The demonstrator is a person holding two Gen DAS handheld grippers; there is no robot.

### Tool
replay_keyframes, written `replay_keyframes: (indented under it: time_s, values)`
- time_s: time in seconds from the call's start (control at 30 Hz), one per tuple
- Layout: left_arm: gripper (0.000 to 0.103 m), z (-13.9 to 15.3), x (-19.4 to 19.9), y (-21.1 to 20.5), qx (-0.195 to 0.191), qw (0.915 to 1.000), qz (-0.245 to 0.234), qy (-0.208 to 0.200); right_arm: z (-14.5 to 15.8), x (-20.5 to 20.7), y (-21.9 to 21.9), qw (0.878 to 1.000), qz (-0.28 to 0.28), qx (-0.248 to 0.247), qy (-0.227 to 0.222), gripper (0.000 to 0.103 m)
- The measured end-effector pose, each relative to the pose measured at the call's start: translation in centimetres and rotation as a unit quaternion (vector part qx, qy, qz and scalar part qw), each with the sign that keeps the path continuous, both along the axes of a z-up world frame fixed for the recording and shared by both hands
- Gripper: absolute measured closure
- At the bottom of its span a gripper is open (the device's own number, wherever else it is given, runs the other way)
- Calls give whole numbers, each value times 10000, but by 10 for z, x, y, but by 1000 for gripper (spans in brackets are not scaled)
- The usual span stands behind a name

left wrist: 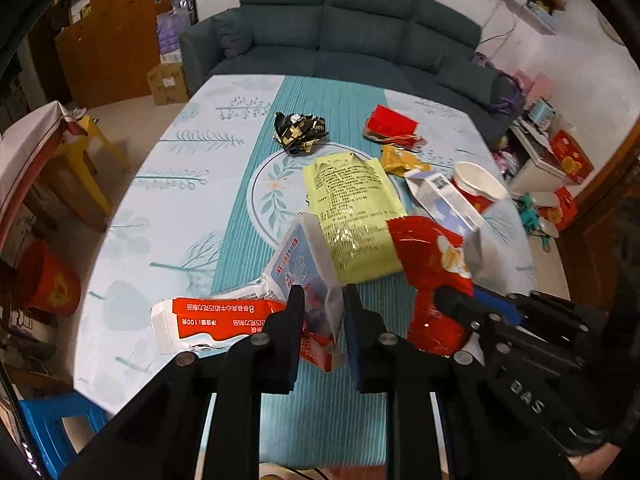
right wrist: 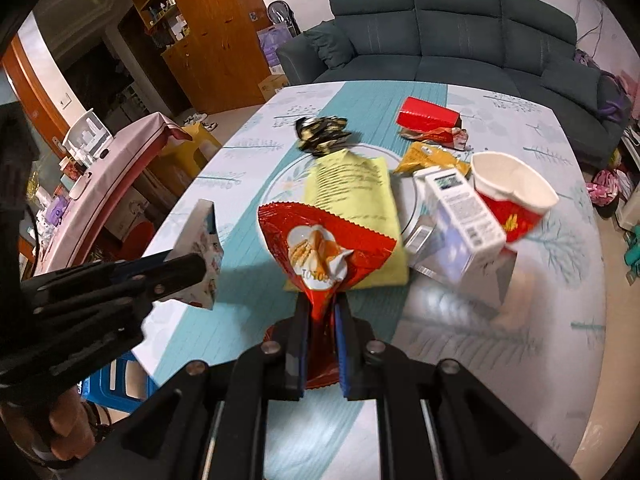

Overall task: Collect trash
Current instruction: 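Carry the wrapper and chip bag over the bin with both grippers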

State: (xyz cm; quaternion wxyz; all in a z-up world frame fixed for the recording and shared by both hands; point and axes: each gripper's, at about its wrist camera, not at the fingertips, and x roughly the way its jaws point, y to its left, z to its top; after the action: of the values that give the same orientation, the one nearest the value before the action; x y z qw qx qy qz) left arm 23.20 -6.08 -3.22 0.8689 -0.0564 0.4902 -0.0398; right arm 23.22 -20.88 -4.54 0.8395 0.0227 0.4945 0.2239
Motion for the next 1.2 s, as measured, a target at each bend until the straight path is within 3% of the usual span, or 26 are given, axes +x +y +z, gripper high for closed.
replay_keyframes:
  time_s: [0.23, 0.37, 0.57, 0.7, 0.83, 0.97, 1.2]
  values:
    - [86, 31, -78, 25, -199, 9982, -552, -130, 27, -73, 21, 9994, -272, 120, -198, 92]
    - [86, 38, -124, 31, -118, 9954, -937, -159, 35, -123, 33, 9982, -514, 236, -212, 92]
    - [86, 32, -182, 41, -12, 9914, -1305, -139, 24, -202, 49, 9970, -724, 262, -93, 92]
    - [86, 15, -207, 44, -4, 9890, -1471, 137, 3, -239, 50, 9961, -822, 239, 225, 92]
    - [86, -15, -224, 38, -33, 9855, -1634, 464, -20, -262, 46, 9936, -961, 162, 566, 92]
    - [86, -73, -232, 27, -77, 9806, -1696, 975, -61, -276, 38, 9887, -1113, 127, 993, 92]
    - [86, -197, -222, 12, -49, 9761, -1532, 1541, -185, -273, 22, 9759, -1363, 106, 1699, 92]
